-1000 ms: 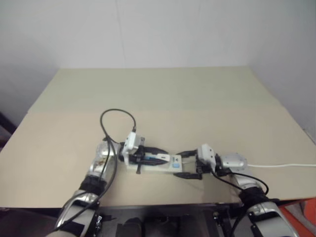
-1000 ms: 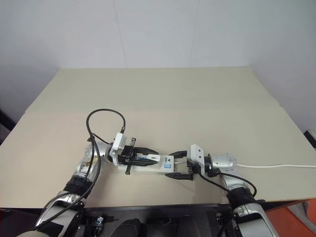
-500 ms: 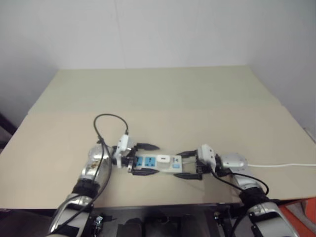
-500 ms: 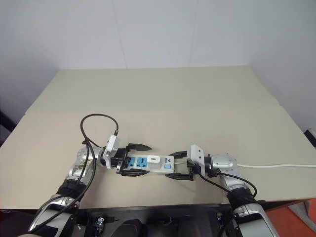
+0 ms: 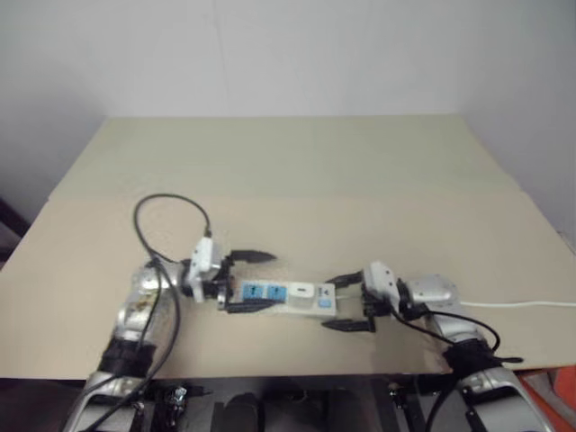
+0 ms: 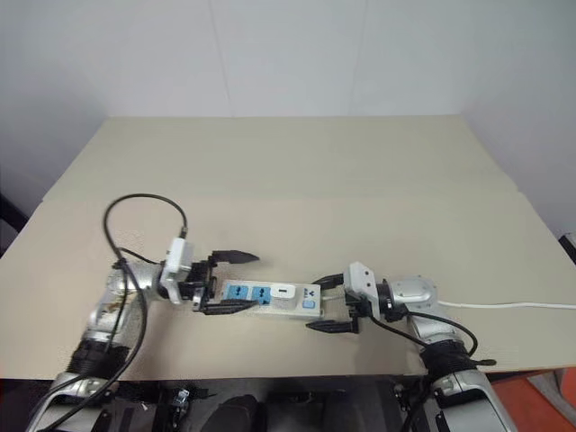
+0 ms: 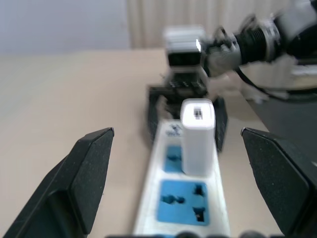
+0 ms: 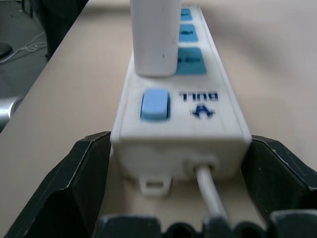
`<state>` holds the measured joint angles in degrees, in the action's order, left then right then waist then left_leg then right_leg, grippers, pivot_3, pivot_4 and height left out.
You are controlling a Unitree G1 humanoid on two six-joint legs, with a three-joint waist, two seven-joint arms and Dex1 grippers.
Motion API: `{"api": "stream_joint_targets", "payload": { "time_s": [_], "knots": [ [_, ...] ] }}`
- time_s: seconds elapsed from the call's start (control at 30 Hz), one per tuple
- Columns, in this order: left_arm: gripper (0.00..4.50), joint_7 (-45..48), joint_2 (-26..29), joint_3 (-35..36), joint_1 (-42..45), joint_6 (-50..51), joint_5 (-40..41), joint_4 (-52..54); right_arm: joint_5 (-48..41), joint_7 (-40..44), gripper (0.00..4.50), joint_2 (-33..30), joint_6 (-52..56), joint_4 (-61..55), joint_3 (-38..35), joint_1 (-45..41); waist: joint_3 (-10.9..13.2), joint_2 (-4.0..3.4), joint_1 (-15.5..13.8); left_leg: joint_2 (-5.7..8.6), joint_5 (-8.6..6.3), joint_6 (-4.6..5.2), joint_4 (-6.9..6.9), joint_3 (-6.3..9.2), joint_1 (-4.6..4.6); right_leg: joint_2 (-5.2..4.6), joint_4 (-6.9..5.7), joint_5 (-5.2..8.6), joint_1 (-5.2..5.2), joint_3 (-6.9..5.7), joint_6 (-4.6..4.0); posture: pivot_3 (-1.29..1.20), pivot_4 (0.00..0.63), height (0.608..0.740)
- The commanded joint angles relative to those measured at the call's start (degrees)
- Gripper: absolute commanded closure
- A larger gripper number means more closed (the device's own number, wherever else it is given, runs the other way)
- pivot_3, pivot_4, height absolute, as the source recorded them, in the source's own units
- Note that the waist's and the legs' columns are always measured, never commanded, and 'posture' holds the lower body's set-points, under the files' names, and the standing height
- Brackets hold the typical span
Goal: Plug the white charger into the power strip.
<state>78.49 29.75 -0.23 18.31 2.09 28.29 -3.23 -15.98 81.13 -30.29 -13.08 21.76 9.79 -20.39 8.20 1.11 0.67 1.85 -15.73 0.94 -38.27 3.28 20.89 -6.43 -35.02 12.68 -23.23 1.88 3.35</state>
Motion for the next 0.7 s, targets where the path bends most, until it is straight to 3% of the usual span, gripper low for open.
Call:
{"api": "stream_joint_targets", "payload": {
  "time_s": [0.03,0.23,0.37,0.7],
  "knots": [
    [0.0,-3.38,3.97,6.2,-3.93,5.62,5.76,9.06,-4.78,1.98,0.02,-5.84,0.94,-7.52,-6.03,2.79,0.09,-0.07,0.05,0.01,0.0,0.0,-0.02,0.0,0.18,-0.02,0.0,-0.01,-0.17,0.0,0.01,0.0,0.15,0.74],
    [0.0,-2.94,13.52,15.73,-16.04,7.92,7.8,16.61,-13.3,5.32,0.02,-18.74,4.8,-17.72,-17.43,9.12,0.47,-0.16,0.27,0.0,-0.06,0.0,0.06,-0.28,0.64,-0.02,-0.03,0.02,-0.9,0.21,0.03,0.0,0.15,0.74],
    [0.0,-0.99,18.07,21.25,-20.7,8.76,9.26,17.25,-16.47,6.65,0.02,-24.88,7.17,-20.38,-24.5,13.07,0.81,-0.14,0.06,-0.09,-0.07,0.02,0.06,-0.35,0.61,-0.02,0.02,0.02,-0.8,0.19,0.01,0.0,0.15,0.74],
    [0.0,-1.1,19.46,22.86,-22.68,9.89,10.74,18.03,-16.08,3.6,0.02,-25.11,8.54,-23.54,-27.4,18.46,0.96,-0.07,0.08,-0.12,-0.08,0.03,0.03,-0.47,0.59,-0.02,-0.04,0.01,-0.78,0.2,0.01,0.0,0.15,0.74]
  ]
}}
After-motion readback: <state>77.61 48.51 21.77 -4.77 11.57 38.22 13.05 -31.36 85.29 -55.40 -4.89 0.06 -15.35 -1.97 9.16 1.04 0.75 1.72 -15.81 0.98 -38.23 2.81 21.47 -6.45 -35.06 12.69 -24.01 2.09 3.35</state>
